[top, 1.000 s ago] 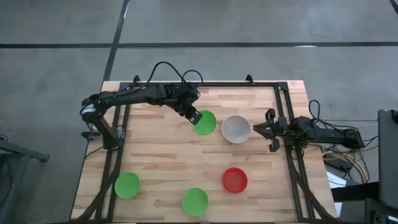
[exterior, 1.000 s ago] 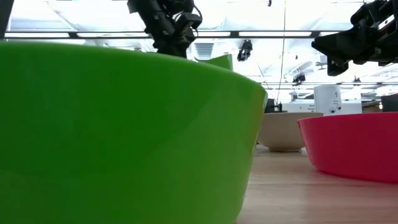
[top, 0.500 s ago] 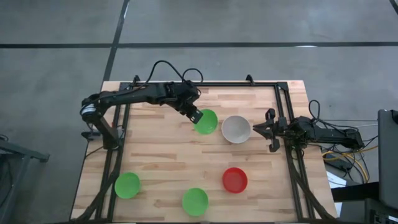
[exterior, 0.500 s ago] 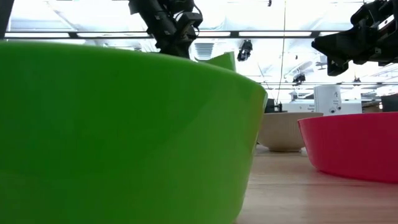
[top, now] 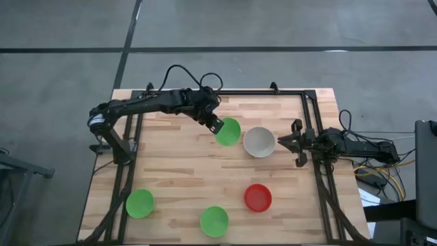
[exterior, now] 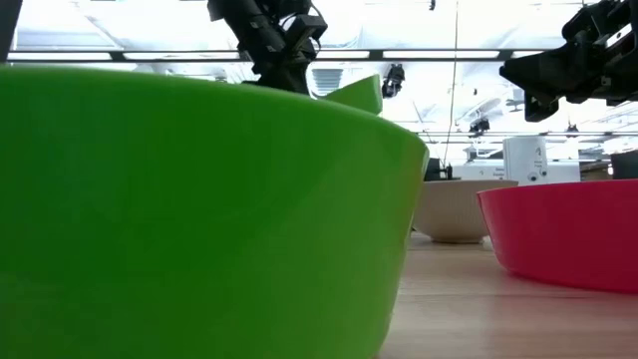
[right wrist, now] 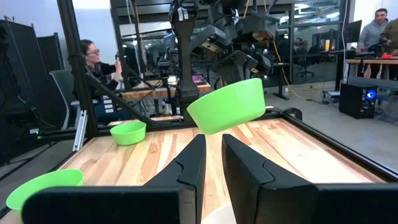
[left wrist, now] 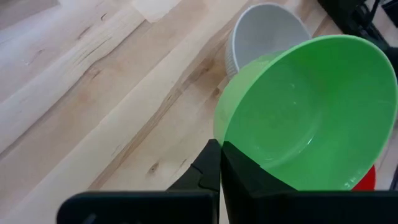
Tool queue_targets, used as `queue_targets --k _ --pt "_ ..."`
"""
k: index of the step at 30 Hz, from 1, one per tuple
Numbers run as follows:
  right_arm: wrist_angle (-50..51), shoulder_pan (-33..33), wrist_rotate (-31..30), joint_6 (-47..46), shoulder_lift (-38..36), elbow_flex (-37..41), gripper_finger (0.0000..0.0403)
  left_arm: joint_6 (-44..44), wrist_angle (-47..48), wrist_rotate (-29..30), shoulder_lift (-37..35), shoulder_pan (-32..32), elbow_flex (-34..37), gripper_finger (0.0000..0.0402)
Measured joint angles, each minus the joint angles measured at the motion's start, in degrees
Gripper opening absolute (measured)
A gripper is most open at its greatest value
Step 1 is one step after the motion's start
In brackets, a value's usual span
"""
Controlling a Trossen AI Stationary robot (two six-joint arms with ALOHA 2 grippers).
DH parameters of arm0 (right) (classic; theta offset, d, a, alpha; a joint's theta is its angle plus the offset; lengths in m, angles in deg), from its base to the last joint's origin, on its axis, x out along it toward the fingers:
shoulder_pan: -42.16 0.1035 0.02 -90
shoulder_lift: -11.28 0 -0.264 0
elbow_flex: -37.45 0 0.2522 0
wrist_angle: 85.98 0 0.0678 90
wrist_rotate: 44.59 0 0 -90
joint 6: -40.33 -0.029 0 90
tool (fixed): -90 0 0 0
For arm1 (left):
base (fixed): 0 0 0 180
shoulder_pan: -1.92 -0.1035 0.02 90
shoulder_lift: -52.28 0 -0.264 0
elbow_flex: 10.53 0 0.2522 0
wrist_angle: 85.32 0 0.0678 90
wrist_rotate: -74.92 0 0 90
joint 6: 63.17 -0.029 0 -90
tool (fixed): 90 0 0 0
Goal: Nest bowls inside each other
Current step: Stack the top green bowl on the grey bowl
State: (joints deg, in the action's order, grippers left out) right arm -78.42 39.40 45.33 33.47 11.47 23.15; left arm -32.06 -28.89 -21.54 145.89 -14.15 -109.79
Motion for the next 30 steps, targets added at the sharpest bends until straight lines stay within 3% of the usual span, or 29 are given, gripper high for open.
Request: queue_targets --k 8,16,30 --pt "0.0 0.0 0.0 0.0 0.0 0.0 0.0052 4.0 -2.1 -0.1 0.0 0.2 1.3 0.0003" --pt "0.0 0.0 0.0 0.0 0.0 0.0 0.0052 10.8 3.6 -2.0 0.1 0.2 2.3 0.0003" --pt "0.0 0.0 0.0 0.0 0.0 0.0 0.0052 14.4 12.4 -2.5 0.1 -0.7 2.0 0.0003"
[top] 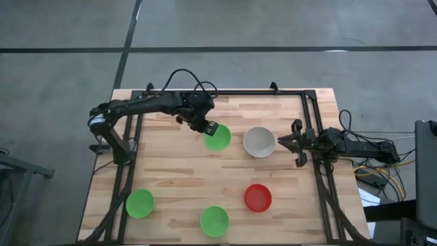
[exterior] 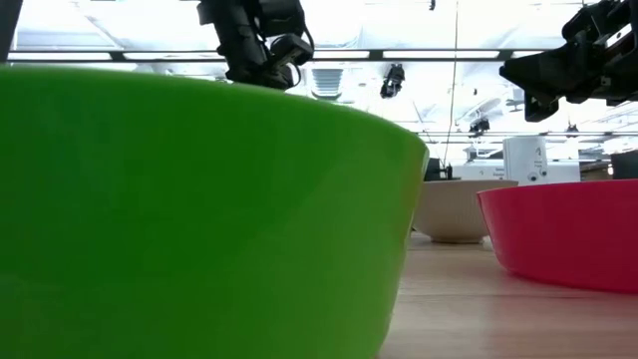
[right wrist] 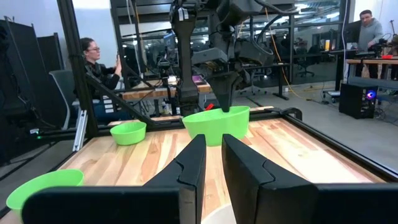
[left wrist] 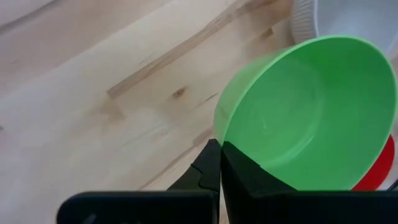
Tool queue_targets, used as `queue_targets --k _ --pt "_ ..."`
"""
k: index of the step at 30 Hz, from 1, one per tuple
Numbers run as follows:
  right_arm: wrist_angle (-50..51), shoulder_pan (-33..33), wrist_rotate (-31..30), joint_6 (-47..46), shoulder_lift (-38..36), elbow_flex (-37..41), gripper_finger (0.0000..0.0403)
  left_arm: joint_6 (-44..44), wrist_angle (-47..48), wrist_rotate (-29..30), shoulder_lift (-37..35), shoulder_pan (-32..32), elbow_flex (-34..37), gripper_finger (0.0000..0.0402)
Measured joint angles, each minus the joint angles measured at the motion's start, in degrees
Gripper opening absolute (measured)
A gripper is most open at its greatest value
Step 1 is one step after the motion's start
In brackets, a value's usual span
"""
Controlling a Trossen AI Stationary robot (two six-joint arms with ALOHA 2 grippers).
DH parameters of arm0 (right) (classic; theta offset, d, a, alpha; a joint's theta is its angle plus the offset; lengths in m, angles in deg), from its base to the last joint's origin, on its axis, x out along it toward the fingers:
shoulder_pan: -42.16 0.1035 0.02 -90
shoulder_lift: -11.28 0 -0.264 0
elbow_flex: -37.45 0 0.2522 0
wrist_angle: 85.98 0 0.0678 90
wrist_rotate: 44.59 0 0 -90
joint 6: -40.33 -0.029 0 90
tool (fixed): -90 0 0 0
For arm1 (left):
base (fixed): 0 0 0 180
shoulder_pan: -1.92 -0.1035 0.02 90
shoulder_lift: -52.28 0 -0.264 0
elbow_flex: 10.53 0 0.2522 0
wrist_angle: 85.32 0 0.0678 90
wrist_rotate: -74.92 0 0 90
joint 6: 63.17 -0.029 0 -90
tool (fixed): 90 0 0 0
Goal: Nest bowls inside each other
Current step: Stack the top green bowl on the grey bowl
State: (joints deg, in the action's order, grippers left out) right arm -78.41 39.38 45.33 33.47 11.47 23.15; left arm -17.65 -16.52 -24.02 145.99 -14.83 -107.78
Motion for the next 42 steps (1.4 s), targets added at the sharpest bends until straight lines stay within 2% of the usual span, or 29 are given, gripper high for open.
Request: queue_targets --k 9,18,25,42 --pt "0.0 0.0 0.0 0.0 0.0 0.0 0.0052 0.5 1.9 -0.1 0.0 -1.1 -0.8 0.0003" --pt "0.0 0.0 0.0 0.0 0.0 0.0 0.0052 0.4 1.7 -3.2 0.0 -1.4 -0.8 0.0003" --pt "0.0 0.0 0.0 0.0 0.0 0.0 0.0052 0.4 1.6 -3.5 0.0 -1.4 -0.8 0.0003" --pt "0.0 0.0 0.0 1.1 0.0 0.0 0.0052 -1.9 -2.7 -3.8 0.0 -0.8 -0.6 0.0003"
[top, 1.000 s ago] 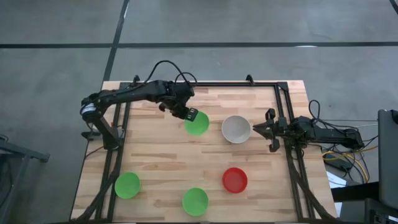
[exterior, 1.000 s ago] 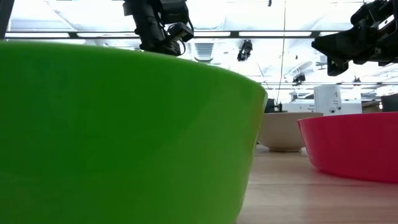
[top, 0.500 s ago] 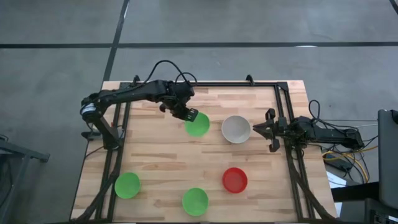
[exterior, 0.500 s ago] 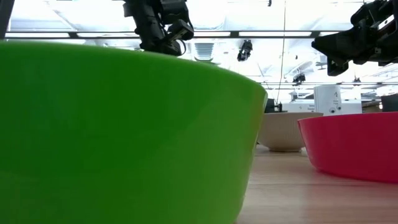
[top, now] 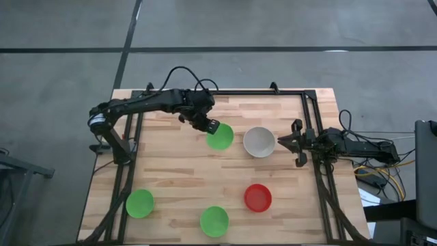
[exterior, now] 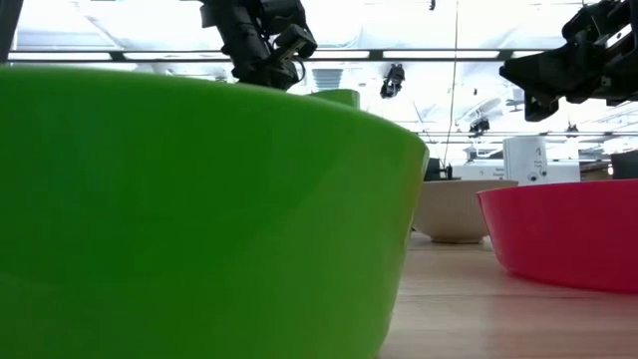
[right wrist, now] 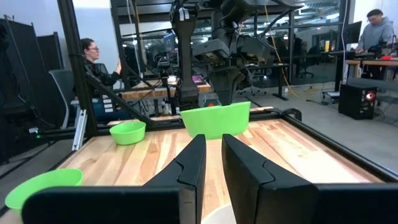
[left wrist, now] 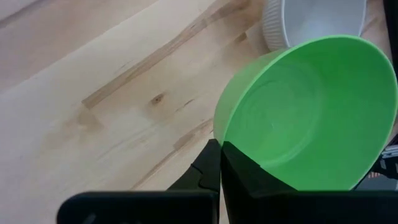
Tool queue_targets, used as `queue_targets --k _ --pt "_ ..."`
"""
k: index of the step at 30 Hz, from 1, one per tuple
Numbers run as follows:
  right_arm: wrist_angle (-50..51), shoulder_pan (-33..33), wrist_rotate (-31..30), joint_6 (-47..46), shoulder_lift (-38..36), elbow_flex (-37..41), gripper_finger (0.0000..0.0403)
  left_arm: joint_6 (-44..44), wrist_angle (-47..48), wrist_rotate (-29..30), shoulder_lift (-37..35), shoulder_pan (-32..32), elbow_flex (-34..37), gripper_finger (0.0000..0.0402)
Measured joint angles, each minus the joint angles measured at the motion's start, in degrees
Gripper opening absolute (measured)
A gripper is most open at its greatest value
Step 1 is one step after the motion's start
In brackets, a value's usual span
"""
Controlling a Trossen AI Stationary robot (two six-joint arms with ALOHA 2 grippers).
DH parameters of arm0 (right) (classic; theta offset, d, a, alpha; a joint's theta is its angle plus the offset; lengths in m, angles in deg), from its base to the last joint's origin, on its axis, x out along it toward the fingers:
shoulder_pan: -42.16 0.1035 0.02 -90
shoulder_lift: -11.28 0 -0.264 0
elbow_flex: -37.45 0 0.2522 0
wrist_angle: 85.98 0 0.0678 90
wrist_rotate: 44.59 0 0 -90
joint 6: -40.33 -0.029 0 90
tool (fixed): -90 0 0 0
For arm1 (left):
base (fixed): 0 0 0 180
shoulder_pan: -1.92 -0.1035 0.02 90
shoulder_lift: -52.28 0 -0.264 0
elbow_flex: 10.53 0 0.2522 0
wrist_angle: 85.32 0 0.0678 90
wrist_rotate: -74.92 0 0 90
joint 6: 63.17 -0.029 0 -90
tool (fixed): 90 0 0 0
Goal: Nest bowls inside each other
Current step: Stack the top green bowl on the grey bowl
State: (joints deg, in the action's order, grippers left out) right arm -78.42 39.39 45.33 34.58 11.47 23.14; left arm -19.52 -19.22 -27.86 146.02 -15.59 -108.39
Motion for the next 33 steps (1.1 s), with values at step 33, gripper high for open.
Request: queue_targets --k 33 --pt "0.0 0.0 0.0 2.7 0.0 0.0 0.0052 -0.1 -0.8 1.3 0.0 0.0 0.2 0.0003"
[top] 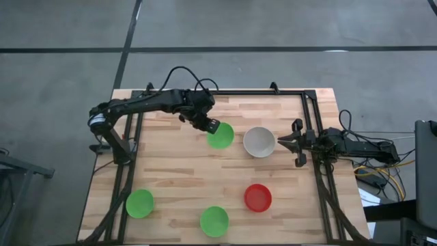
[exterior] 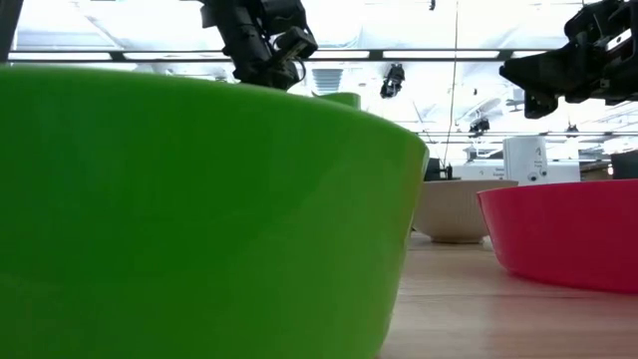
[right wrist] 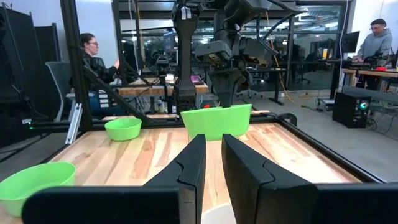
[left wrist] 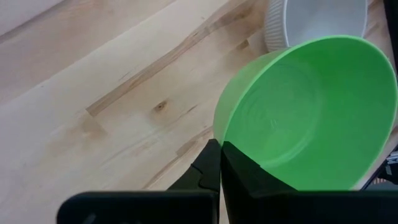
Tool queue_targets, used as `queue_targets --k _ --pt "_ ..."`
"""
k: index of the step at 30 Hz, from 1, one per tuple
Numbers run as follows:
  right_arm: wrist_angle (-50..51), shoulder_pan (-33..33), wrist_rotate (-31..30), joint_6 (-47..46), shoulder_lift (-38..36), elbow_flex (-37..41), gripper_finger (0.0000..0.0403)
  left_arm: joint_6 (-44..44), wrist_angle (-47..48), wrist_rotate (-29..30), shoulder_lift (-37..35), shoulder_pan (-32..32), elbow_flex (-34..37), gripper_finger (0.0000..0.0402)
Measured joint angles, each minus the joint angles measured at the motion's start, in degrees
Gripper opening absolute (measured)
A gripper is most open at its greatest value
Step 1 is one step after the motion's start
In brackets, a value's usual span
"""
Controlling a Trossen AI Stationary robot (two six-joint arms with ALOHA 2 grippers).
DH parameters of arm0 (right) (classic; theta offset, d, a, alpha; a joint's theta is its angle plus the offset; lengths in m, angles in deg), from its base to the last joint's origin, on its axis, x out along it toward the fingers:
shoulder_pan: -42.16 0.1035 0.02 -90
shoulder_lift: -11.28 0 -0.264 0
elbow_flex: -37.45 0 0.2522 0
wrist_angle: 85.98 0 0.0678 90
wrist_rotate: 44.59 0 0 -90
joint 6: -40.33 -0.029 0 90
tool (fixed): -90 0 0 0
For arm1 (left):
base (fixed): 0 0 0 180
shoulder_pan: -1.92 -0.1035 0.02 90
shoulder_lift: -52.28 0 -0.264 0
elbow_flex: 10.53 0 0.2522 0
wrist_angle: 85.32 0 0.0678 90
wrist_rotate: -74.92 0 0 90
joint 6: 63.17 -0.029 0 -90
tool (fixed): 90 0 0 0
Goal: Nest bowls inside each other
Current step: Stack the top green bowl on the grey bowl
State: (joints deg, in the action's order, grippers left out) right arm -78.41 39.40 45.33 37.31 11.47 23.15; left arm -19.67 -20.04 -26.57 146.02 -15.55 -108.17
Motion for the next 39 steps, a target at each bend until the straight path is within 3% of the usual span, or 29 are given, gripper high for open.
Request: queue_targets --k 10,25,30,35,39 --pt "0.0 0.0 0.0 -0.9 0.0 0.0 0.0052 0.2 -0.1 0.0 0.0 0.0 1.1 0.0003" --pt "-0.3 0.0 0.0 -22.0 0.0 0.0 0.0052 0.7 -0.6 -0.2 0.0 0.0 1.8 0.0003" --pt "-4.6 0.0 -0.1 -35.2 0.0 0.0 0.0052 0.7 -0.6 -0.2 0.0 0.0 1.8 0.0003" --pt "-5.9 0.0 -5.4 -38.4 0.0 0.0 0.0052 0.7 -0.6 -0.2 0.0 0.1 1.8 0.0003" --pt "-4.7 0.0 -6.0 -44.9 1.0 0.0 0.0052 0.7 -0.6 -0.2 0.0 0.1 1.8 0.0003"
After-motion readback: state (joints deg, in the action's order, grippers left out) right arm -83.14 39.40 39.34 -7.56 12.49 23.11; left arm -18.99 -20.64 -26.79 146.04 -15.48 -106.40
